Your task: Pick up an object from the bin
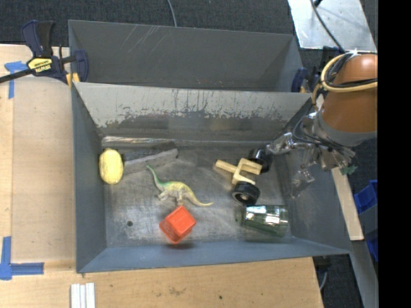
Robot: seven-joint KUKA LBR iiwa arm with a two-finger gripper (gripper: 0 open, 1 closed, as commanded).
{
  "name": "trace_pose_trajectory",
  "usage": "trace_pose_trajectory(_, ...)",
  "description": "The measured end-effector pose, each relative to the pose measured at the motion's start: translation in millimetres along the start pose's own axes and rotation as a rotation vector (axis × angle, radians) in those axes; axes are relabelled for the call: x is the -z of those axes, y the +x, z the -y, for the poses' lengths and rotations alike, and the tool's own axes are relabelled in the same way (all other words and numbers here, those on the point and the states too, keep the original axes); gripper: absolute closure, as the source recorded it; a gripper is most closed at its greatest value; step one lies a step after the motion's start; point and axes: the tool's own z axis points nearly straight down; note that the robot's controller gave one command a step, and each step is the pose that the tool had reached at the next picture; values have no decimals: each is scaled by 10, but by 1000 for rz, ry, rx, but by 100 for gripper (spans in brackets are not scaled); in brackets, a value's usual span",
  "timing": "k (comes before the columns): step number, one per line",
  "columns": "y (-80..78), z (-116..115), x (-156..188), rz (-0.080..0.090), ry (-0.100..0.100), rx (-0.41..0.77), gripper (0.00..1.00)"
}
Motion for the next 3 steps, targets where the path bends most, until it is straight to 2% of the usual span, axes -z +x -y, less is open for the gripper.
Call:
trace_pose_trajectory(1, -198, -6, -331, 49, 19, 187, 0)
trace_pose_trajectory(2, -37, -52, -548, -3, -2, 191, 100)
trace_pose_trajectory(3, -37, -52, -548, -2, -2, 192, 100)
